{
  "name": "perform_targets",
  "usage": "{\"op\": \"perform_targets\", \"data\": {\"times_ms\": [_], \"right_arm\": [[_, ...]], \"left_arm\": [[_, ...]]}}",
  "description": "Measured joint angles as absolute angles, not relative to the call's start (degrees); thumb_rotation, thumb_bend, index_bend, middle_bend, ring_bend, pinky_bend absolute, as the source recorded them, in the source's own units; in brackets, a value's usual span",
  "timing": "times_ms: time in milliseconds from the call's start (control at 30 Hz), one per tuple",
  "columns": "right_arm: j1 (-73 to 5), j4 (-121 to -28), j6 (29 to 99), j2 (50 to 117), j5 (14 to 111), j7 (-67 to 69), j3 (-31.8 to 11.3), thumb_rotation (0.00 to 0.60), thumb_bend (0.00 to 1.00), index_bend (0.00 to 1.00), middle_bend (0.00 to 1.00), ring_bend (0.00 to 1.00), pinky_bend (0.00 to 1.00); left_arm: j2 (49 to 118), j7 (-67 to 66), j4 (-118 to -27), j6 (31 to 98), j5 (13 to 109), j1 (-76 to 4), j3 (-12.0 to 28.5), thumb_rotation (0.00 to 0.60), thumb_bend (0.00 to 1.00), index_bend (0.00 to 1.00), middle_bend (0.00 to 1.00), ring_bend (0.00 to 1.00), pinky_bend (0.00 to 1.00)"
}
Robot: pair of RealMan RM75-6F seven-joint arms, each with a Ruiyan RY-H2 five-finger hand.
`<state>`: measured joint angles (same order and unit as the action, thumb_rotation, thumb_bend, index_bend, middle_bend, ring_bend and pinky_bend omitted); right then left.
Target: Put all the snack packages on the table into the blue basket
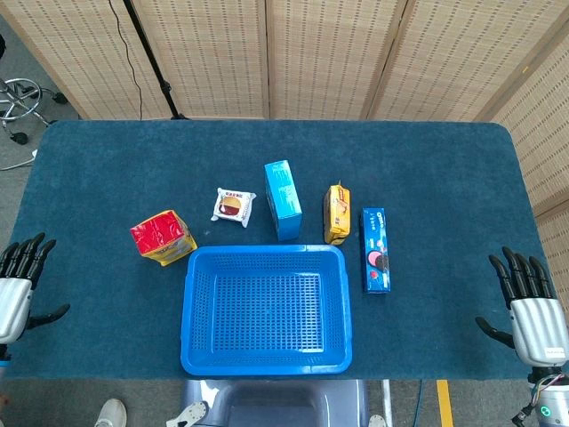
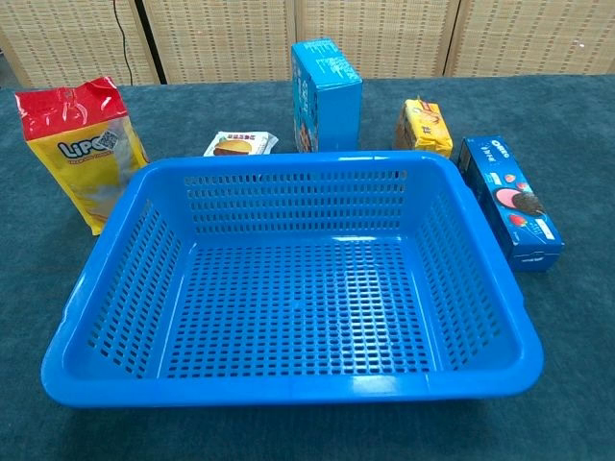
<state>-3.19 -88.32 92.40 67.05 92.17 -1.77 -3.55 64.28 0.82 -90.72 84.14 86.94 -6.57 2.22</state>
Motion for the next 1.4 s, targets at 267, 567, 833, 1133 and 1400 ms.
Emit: {"op": "perform_targets", "data": {"times_ms": [267, 567, 833, 1133, 1400], "right_arm": [[-3.42, -88.44, 91.18, 67.06, 91.22, -1.8, -3.66, 0.6, 0.0, 0.0, 0.0, 0.0, 0.0], [-3.5, -89.2, 90.29, 66.77, 90.47, -2.01, -3.66, 0.6, 0.0, 0.0, 0.0, 0.0, 0.0], [-3.74, -89.55, 89.54, 66.24, 89.8, -1.07, -3.92, 0.6, 0.0, 0.0, 0.0, 0.0, 0.0], [-3.55, -90.06, 89.49, 65.62, 89.45, -0.94, -3.96, 0.6, 0.0, 0.0, 0.0, 0.0, 0.0], [-3.57, -90.44, 88.76, 65.12, 88.86, -0.53, -3.92, 0.6, 0.0, 0.0, 0.0, 0.0, 0.0]], "left_arm": [[63.98, 1.62, -90.96, 83.8, 86.74, -6.81, 2.35, 0.6, 0.0, 0.0, 0.0, 0.0, 0.01], [66.13, 13.82, -83.41, 81.83, 87.87, -10.17, 4.1, 0.6, 0.0, 0.0, 0.0, 0.0, 0.01], [73.79, 32.09, -66.38, 75.71, 90.29, -16.6, 4.25, 0.6, 0.0, 0.0, 0.0, 0.0, 0.01], [84.34, 52.19, -50.79, 70.31, 95.16, -26.28, 2.54, 0.6, 0.0, 0.0, 0.0, 0.0, 0.02], [91.2, 56.15, -47.86, 63.71, 93.77, -33.0, 3.26, 0.6, 0.05, 0.11, 0.09, 0.13, 0.4]]}}
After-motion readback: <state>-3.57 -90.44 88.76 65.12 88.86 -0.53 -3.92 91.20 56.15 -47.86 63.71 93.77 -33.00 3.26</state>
